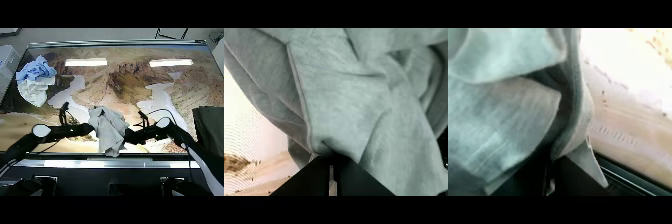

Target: Fold the clothes and pants, and hang the long-sleeved shirts on hangers.

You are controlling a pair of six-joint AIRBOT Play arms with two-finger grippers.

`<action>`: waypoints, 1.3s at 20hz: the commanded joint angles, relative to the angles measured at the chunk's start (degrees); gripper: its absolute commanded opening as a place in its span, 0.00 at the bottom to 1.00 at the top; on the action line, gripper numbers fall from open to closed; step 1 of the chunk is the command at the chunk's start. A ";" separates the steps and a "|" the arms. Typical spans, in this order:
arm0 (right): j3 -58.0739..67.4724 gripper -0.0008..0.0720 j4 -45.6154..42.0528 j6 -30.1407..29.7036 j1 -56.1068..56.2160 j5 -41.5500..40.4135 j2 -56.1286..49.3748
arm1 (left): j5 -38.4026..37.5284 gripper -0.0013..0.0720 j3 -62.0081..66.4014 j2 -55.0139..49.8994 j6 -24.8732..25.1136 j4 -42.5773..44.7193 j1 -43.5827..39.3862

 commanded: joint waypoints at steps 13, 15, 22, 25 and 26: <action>68.17 0.07 -12.57 2.73 -28.41 -1.29 20.46 | -1.46 0.05 55.39 21.24 -3.39 9.35 22.25; 70.73 0.07 -18.64 2.95 -28.44 -3.08 23.45 | -0.83 0.05 58.38 21.46 -3.13 13.46 22.67; 70.79 0.07 -26.71 7.10 -28.44 1.27 24.98 | -3.28 0.05 58.27 21.09 -8.87 19.45 23.43; 70.79 0.07 -26.67 7.34 -28.41 2.89 18.53 | -9.66 0.05 53.62 18.43 -8.87 20.76 23.43; 70.79 0.07 -26.40 8.96 -28.41 2.40 14.86 | -12.94 0.05 50.16 16.90 -8.87 21.38 23.43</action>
